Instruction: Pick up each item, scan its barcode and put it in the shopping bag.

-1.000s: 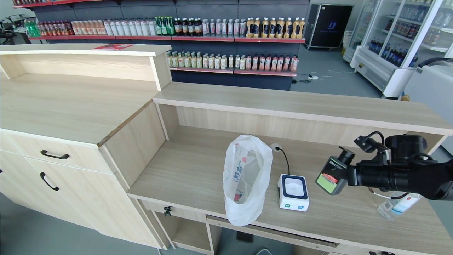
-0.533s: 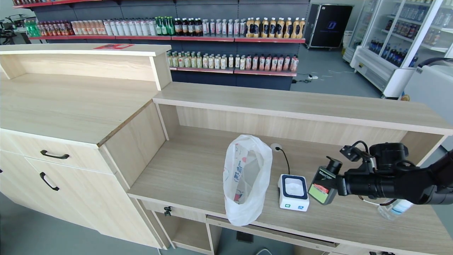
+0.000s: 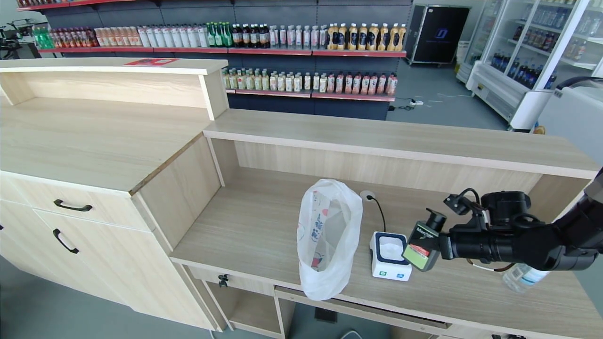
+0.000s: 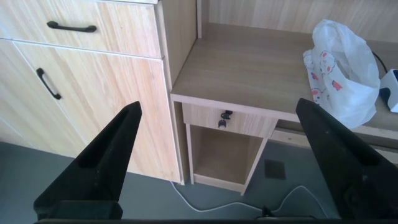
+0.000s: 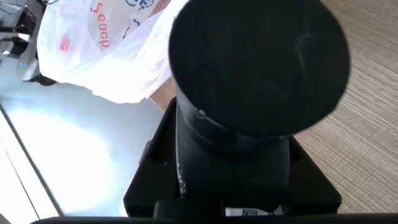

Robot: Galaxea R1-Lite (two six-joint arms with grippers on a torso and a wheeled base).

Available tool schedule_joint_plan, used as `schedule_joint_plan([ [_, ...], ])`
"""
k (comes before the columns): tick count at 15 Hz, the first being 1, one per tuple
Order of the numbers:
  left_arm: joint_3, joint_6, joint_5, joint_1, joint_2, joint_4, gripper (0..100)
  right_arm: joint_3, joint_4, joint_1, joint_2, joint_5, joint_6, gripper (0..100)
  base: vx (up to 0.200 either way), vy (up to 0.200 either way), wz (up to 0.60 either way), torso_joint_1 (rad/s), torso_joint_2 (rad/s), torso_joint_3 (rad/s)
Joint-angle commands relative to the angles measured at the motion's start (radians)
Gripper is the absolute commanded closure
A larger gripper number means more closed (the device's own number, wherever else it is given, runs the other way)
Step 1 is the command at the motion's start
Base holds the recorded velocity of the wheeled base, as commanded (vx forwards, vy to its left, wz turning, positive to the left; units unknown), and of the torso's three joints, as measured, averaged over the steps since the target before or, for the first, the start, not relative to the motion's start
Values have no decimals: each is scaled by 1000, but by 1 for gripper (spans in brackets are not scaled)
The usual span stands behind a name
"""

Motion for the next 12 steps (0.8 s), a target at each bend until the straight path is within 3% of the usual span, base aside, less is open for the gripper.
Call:
schedule_joint_plan([
  [1, 0, 0, 0, 0, 0, 0, 0, -15, -2, 1, 15, 12, 0, 100, 0, 0, 0, 0, 0, 0],
  [12, 0, 0, 0, 0, 0, 0, 0, -83, -2, 49, 81, 20, -9, 100, 0, 0, 0, 0, 0, 0],
])
